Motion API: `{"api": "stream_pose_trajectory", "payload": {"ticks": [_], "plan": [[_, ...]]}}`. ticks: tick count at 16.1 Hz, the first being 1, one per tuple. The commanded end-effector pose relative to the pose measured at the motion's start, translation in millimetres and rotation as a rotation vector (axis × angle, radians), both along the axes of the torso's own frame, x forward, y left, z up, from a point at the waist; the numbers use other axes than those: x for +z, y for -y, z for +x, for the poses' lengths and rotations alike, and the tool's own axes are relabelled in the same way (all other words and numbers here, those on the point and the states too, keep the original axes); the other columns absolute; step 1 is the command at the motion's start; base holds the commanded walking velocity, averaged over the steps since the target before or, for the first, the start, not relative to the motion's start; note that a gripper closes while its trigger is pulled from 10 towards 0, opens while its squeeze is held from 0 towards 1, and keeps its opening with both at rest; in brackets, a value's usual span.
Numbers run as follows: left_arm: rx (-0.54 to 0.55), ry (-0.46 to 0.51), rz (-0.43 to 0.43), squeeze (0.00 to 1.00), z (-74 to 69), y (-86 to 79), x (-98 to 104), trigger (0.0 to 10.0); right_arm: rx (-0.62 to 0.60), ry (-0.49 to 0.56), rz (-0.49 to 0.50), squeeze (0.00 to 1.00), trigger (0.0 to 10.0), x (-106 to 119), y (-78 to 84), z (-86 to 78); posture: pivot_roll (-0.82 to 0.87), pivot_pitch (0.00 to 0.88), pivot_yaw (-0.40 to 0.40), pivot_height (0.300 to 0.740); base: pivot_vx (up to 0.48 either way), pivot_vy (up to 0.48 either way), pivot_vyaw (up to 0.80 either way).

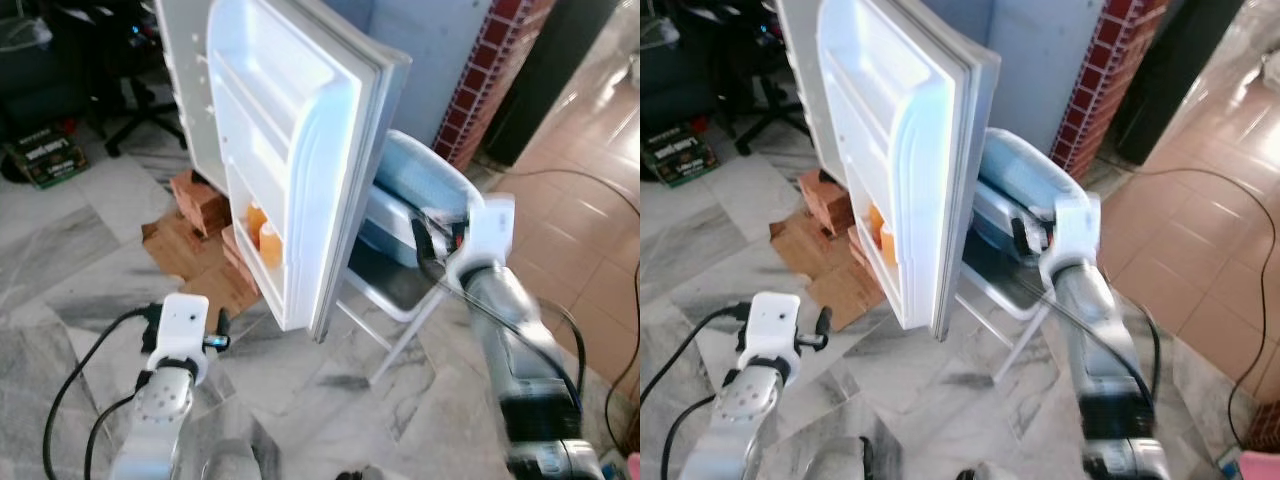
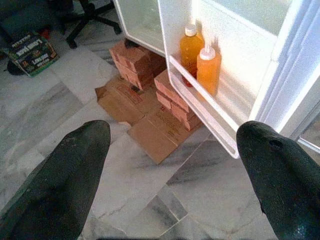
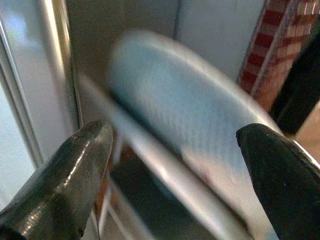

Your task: Restocking fridge

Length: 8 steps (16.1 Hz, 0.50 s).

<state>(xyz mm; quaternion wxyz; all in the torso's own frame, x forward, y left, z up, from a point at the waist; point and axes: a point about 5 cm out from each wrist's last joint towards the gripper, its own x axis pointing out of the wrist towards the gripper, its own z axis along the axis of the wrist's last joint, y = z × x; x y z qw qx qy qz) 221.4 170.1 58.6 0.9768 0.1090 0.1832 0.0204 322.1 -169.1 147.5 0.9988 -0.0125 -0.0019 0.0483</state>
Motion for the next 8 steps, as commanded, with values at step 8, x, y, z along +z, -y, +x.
{"api": "stream_pose_trajectory", "payload": {"ticks": [8], "plan": [[0.001,-0.009,0.006,0.0,-0.5,-1.9,-2.6,10.0,0.116,0.11,0.209,0.0,10.0,47.5,-93.8,36.6,0.22,0.045,-0.046,0.74,0.0,0.0,0.0]]}}
